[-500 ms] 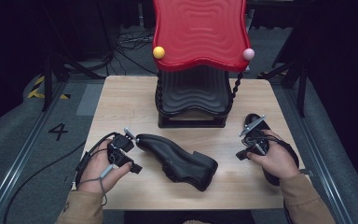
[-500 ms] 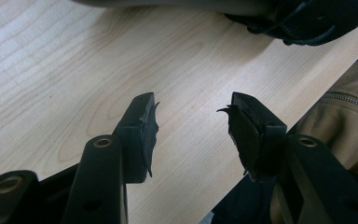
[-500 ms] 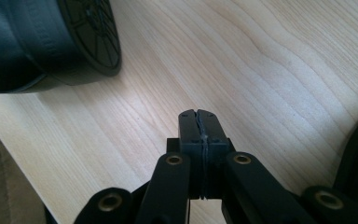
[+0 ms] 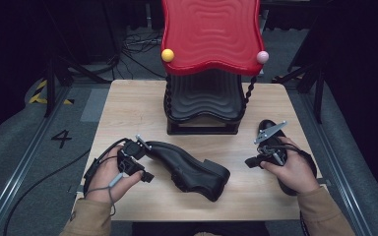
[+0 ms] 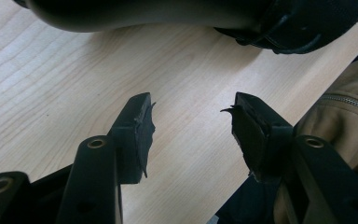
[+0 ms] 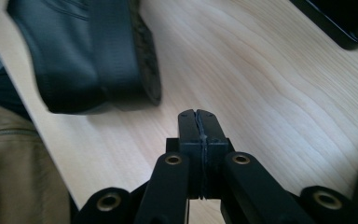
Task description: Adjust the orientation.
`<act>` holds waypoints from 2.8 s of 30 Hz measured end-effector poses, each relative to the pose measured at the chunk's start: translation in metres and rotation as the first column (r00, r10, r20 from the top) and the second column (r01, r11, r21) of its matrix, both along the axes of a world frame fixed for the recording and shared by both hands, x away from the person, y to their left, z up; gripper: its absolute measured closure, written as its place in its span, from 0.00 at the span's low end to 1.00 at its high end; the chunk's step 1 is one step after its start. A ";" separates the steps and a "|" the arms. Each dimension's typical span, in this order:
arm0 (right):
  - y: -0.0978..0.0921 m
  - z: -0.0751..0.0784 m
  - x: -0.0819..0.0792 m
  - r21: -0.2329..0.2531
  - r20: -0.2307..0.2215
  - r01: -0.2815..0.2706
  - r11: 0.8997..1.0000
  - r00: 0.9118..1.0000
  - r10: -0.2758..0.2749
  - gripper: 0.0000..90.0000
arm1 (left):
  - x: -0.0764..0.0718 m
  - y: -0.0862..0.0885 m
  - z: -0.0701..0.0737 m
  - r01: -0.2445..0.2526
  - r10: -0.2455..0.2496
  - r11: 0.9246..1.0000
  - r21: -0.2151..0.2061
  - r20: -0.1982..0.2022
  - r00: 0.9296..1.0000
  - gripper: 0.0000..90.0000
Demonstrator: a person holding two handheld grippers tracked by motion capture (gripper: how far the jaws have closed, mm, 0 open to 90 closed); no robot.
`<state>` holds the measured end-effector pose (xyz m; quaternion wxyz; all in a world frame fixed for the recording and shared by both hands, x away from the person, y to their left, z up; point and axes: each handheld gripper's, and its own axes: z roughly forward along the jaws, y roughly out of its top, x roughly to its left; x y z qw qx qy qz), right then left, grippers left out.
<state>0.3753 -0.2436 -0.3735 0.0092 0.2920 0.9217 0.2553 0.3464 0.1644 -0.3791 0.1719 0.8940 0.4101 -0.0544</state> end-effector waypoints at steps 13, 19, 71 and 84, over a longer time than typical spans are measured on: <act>0.034 0.001 -0.010 0.072 0.030 -0.125 0.990 0.992 0.123 1.00 | -0.004 -0.006 -0.003 0.040 -0.040 0.999 0.026 -0.020 0.999 0.51; 0.044 -0.001 -0.011 0.109 0.033 -0.159 0.981 0.987 0.156 1.00 | -0.005 -0.004 -0.002 0.035 -0.034 0.999 0.028 -0.017 0.999 0.50; 0.058 -0.015 0.016 0.035 0.064 -0.102 0.994 0.993 0.100 1.00 | -0.024 0.015 -0.009 -0.032 0.033 0.999 0.043 -0.017 0.999 0.48; 0.050 -0.033 0.036 -0.014 0.154 0.015 1.000 0.988 -0.013 1.00 | -0.024 0.016 -0.009 -0.036 0.036 0.998 0.045 -0.016 0.999 0.48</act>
